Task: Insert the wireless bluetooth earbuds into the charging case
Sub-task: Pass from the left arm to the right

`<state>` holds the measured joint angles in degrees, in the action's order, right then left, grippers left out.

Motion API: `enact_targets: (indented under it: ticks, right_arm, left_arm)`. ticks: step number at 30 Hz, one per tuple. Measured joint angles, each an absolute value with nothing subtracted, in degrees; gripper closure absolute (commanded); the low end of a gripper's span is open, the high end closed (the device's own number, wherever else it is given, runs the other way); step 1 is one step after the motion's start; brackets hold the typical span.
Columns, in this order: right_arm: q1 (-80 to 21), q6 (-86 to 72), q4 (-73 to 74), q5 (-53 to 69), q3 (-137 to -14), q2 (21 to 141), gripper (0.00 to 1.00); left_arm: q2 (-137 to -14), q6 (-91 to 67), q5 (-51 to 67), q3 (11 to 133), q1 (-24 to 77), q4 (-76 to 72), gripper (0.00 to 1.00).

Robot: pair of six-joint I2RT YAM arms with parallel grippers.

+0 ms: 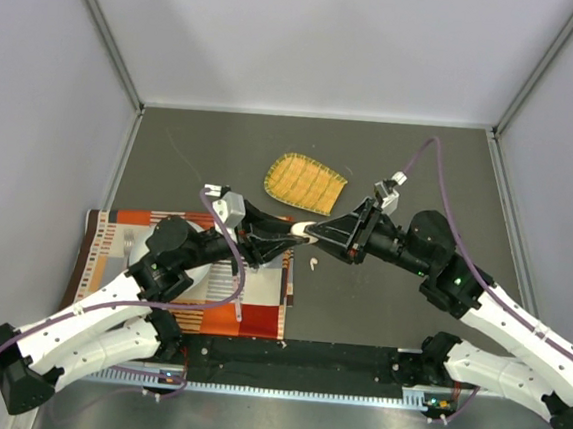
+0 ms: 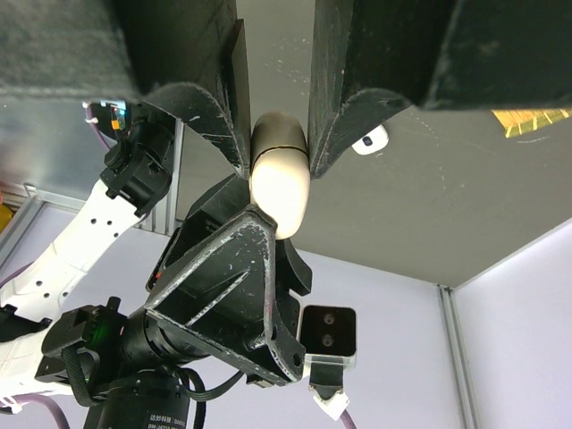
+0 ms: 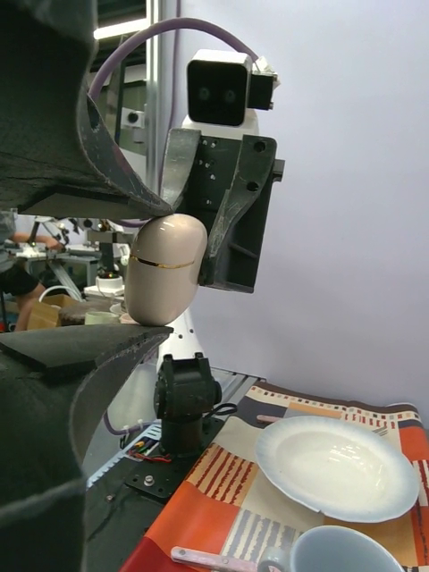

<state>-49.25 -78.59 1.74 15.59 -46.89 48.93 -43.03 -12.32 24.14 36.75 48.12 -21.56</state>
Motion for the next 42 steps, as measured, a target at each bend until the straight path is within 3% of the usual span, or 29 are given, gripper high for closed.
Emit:
enact_targets:
  ticks: [2,4,10,16,20,29,31,36,39,42]
  right_arm:
    - [-49.2,-78.7,1.5,15.6,-46.5,48.6,0.74]
    - [-49.2,-78.7,1.5,15.6,-46.5,48.5,0.61]
    - [-49.2,-78.9,1.2,15.4,-46.1,47.9,0.43]
    - [-49.1,-79.7,0.7,15.1,-46.1,47.6,0.34]
    - [-48.9,-80.1,0.2,15.0,-46.1,47.6,0.39]
    - [-48.6,-80.2,0.8,15.3,-46.1,47.6,0.69]
    - [-48.6,-80.2,0.7,15.4,-46.1,47.6,0.81]
    - [-48.6,-80.2,0.3,15.3,-46.1,47.6,0.92]
    - [-48.5,-80.2,-0.6,15.6,-46.0,47.6,0.94]
    - [-48.5,-80.2,-1.8,16.2,-46.0,47.6,0.94]
  left_arm:
    - [-43.1,-12.3,24.4,36.8,48.2,-21.6,1.00]
    - [-43.3,-12.3,24.6,36.8,48.2,-21.9,1.00]
    - [-43.4,-12.3,25.2,36.8,48.3,-22.3,1.00]
    - [-43.8,-12.0,25.9,36.8,48.6,-22.2,1.00]
    - [-43.8,-11.8,26.1,36.8,49.0,-22.0,1.00]
    - [-43.8,-11.8,25.5,37.0,49.2,-22.7,0.98]
    - [-43.8,-11.8,25.2,37.0,49.2,-22.7,0.95]
    - [-43.9,-12.0,25.0,37.3,49.3,-22.7,0.51]
    - [-44.2,-12.3,24.8,37.4,49.3,-22.5,0.41]
    - [-44.6,-12.7,24.6,37.3,49.3,-22.3,0.40]
